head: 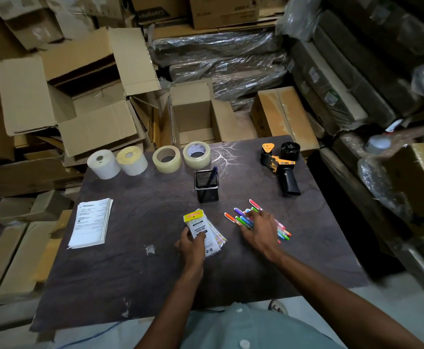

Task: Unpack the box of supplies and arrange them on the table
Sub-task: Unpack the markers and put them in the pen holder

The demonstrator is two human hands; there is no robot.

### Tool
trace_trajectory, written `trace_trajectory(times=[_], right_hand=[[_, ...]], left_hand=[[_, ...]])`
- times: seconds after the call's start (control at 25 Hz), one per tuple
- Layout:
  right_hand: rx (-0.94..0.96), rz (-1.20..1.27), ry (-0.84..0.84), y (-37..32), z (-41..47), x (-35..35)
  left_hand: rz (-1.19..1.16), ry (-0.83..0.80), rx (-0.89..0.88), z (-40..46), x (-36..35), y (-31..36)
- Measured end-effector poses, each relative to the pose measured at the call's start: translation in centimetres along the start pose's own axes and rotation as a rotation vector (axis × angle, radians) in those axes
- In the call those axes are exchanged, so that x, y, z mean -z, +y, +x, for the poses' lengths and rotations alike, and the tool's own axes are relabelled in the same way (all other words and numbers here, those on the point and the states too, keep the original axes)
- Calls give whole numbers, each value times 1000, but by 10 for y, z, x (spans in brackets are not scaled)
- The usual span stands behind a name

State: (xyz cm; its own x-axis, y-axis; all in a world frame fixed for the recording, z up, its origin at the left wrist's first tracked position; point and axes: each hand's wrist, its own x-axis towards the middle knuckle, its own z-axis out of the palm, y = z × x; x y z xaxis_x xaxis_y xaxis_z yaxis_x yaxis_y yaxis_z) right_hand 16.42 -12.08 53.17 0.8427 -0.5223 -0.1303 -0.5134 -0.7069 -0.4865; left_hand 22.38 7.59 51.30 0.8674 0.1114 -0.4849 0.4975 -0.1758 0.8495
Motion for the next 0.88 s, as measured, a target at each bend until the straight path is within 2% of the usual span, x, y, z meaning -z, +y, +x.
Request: trace_trajectory(times=[0.12,0.24,0.32,0.4,0.48,0.6,0.76,0.88], right_hand=[[-15,-71,44,23,5,11],[-31,-126,-86,38,17,20],[-48,-155,-195,42,21,21],[-20,-187,-211,45,23,18],[-14,-190,-197,46,23,16],[1,-156,-213,45,22,15],[30,-170,-260,44,23,11],[48,-188,-277,43,23,7]], left_hand=[[29,14,-148,-20,-7,10],[68,-122,-282,-38,-17,22],[72,-310,-253,-46,-29,24],[100,-497,-148,-54,-42,21],[151,-601,-9,-64,-53,16],[213,-592,65,-68,-63,15],[116,-494,138,-64,-76,20],[94,-514,126,-61,-85,23]])
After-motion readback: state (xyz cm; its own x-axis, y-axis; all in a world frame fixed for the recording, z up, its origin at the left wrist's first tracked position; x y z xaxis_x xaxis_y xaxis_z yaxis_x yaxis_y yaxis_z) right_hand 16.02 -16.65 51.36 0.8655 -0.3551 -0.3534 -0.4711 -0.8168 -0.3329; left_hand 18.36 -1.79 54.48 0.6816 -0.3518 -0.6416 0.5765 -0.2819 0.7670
